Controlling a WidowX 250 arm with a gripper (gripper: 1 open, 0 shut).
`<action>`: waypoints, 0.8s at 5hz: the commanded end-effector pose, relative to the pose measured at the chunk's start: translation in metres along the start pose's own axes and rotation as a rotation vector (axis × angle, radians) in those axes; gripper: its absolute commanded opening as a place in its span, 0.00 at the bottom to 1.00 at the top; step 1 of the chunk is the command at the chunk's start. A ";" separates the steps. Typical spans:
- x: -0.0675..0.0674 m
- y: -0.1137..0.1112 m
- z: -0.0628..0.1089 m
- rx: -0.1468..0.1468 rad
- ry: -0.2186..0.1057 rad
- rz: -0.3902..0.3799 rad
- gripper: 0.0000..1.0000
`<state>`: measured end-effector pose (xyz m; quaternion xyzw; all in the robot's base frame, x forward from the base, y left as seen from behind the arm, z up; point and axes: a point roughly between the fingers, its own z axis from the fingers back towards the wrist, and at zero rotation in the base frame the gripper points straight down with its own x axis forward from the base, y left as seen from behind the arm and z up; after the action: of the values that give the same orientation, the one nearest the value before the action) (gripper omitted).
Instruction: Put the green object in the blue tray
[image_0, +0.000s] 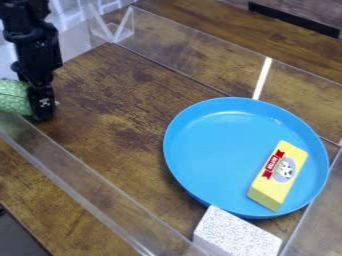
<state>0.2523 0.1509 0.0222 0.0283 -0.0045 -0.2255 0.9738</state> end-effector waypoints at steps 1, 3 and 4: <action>-0.006 0.012 0.013 0.019 -0.013 0.039 0.00; -0.017 0.040 0.006 0.022 -0.021 0.112 0.00; -0.018 0.037 0.002 0.017 -0.026 0.104 0.00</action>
<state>0.2556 0.1850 0.0222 0.0285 -0.0158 -0.1859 0.9820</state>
